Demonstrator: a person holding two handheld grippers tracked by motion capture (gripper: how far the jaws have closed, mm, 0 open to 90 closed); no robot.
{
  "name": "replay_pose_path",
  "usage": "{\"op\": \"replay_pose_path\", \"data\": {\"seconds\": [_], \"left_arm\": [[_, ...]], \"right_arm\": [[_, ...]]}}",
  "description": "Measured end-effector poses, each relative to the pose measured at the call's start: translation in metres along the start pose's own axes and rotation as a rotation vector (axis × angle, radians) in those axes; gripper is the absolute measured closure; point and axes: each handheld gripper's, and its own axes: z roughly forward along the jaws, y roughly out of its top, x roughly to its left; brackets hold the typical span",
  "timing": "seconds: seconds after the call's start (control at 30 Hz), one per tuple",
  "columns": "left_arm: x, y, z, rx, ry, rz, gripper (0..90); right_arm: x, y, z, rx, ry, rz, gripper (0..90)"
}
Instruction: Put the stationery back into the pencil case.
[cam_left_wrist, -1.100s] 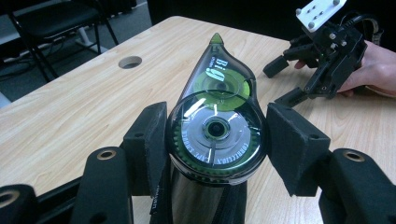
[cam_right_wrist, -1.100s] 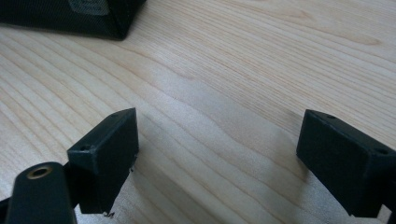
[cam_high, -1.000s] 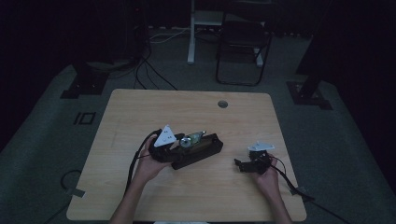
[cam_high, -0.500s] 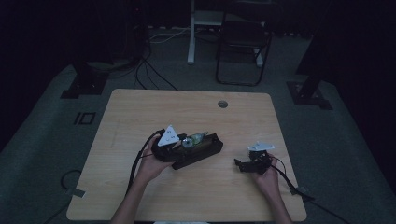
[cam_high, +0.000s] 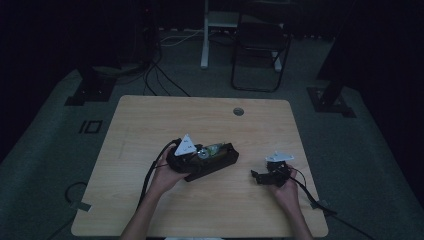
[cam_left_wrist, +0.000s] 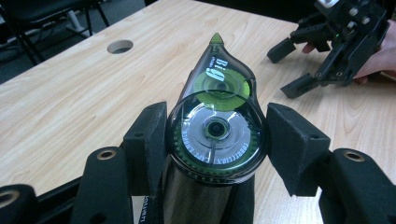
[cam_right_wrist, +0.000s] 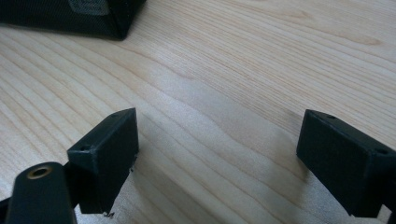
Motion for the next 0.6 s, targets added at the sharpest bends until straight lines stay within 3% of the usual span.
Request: {"op": "replay_pose_path", "data": {"seconds": [0.6], "left_arm": [[0.003,-0.007,0.021,0.073,0.011,0.002,41.4]], "right_arm": [[0.000,0.000,0.000,0.000,0.000,0.000,12.6]]}}
